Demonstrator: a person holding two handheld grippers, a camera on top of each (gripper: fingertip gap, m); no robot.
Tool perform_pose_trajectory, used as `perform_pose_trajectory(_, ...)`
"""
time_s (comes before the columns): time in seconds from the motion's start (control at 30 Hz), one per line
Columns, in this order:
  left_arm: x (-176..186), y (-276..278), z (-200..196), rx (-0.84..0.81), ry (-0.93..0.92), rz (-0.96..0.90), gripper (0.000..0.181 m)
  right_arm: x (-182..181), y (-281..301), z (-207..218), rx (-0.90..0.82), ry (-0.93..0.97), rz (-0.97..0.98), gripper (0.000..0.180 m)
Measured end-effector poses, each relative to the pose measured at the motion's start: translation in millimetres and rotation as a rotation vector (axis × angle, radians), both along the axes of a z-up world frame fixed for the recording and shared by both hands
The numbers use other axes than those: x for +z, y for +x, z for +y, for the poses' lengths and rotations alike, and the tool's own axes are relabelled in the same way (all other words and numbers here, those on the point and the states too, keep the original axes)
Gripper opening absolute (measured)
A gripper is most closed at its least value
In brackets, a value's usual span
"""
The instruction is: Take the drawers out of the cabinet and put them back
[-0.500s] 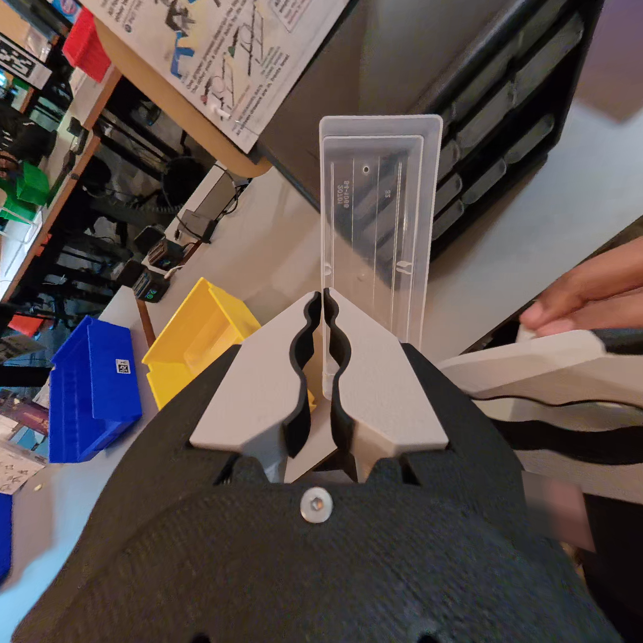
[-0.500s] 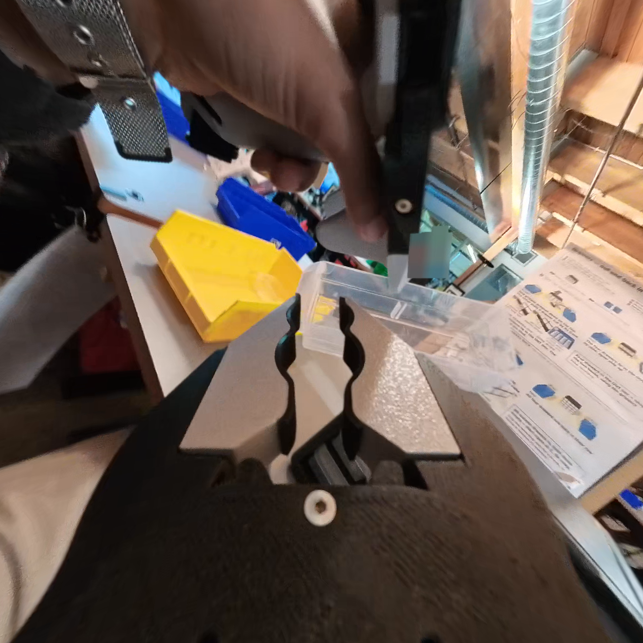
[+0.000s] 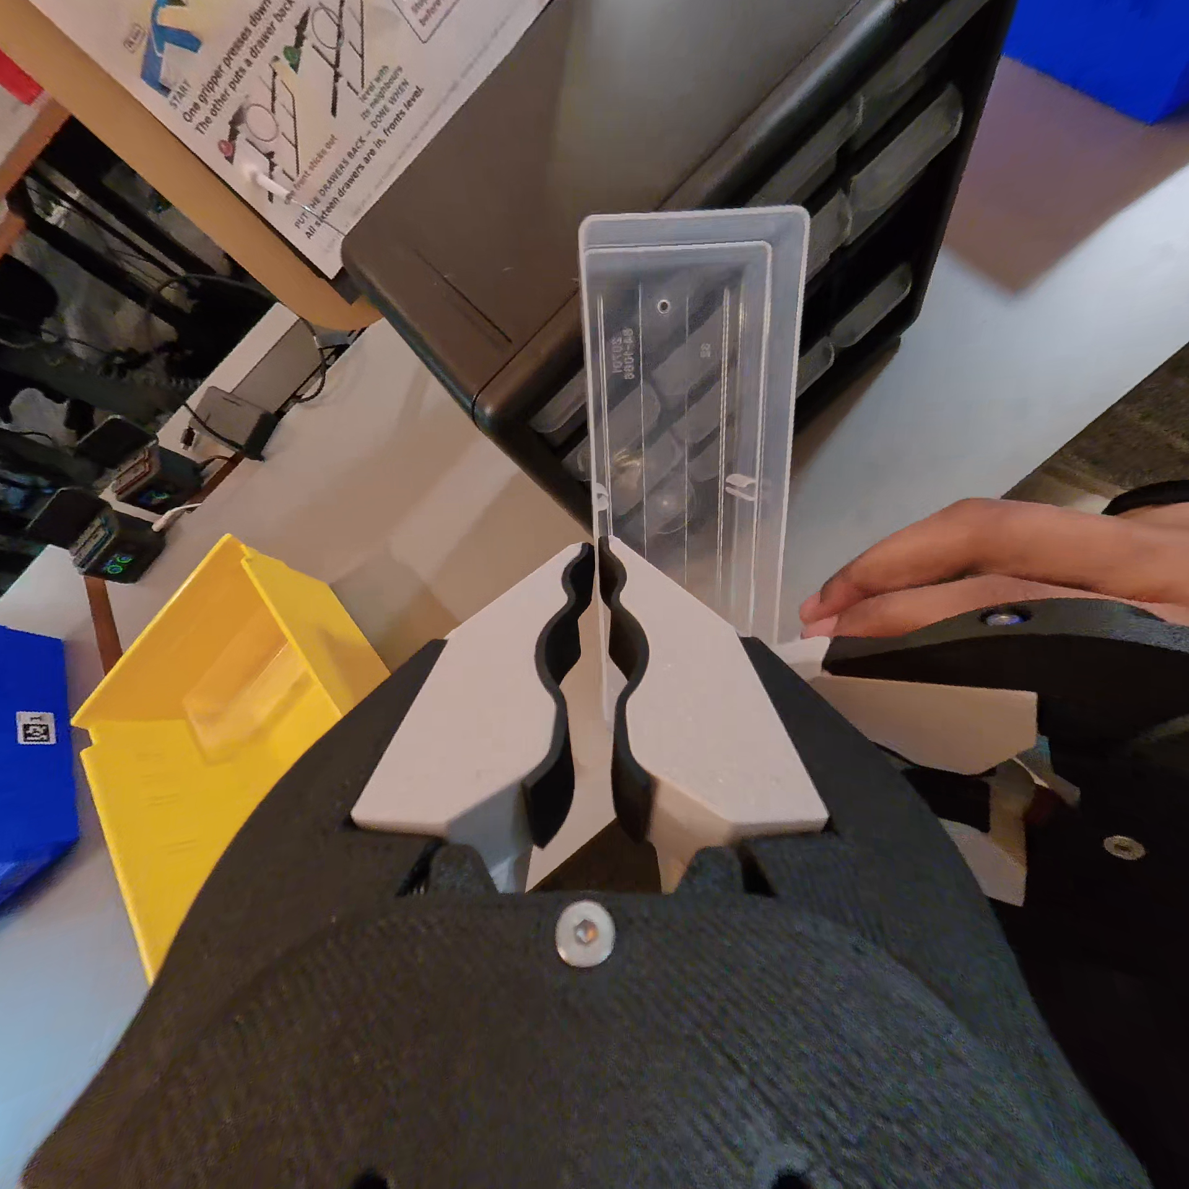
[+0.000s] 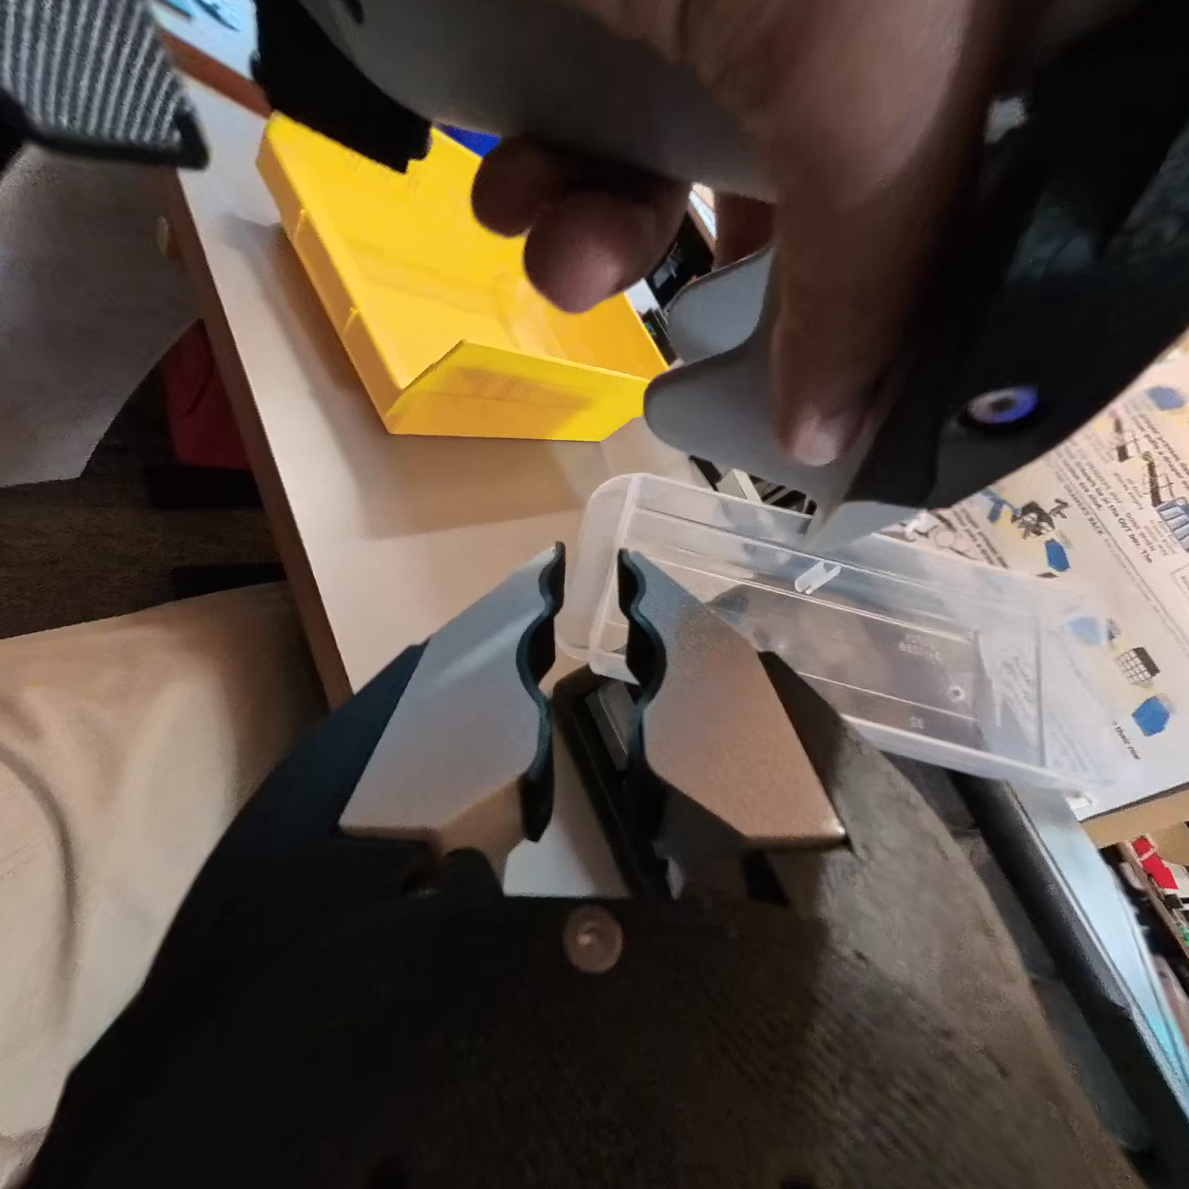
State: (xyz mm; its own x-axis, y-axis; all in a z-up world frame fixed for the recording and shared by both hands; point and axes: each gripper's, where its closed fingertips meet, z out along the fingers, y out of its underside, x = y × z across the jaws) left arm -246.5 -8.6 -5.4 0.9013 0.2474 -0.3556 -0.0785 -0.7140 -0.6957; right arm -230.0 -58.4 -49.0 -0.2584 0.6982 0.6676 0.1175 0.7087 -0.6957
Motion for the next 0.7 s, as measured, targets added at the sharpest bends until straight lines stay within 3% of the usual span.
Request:
perform_pose_trajectory(0.2,3.6,5.6,-8.0,-0.052,0.051,0.010,0.001,2.0,8.1,-3.2,0.040,0.112,0.005,0.014)
perform_pose_trajectory(0.23,8.5,7.8,-8.3,-0.068,0.091,0.032,0.007,4.3,10.6,-3.7,0.051,0.133,0.010,0.015)
perform_pose_trajectory(0.3,22.1,10.7,-10.6,-0.086,0.180,0.065,0.051,9.8,18.2,-5.9,0.086,0.167,0.028,0.012)
perform_pose_trajectory(0.37,35.8,14.2,-14.8,-0.095,0.271,0.017,0.059,12.1,30.1,-11.9,0.151,0.168,0.024,0.012)
perform_pose_trajectory(0.53,58.0,21.4,-20.3,-0.184,0.500,-0.168,0.064,-0.9,60.3,3.1,0.246,0.005,-0.138,0.012)
perform_pose_trajectory(0.7,52.8,0.5,-22.1,-0.149,0.778,-0.077,0.056,-21.9,103.9,34.9,0.450,-0.238,-0.407,0.012)
